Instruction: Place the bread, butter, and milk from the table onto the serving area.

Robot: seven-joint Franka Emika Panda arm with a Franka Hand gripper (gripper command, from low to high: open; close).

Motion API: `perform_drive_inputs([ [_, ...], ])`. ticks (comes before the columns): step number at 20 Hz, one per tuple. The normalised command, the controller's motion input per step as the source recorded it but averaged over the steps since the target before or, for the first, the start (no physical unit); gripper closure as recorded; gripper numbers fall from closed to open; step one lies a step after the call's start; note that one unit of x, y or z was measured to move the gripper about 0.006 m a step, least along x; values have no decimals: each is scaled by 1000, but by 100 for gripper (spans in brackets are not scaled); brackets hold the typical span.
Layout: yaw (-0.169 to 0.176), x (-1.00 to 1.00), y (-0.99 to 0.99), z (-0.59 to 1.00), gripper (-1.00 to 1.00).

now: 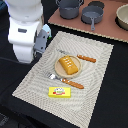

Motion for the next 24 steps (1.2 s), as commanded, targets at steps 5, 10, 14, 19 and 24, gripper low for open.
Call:
perform_drive_inputs([
  [5,-15,-424,913,33,-100],
  [10,-13,-443,918,0,-100],
  [14,-12,-479,903,0,-100],
  [19,-18,-569,739,-34,-100],
  [24,-116,-633,383,-214,-100],
])
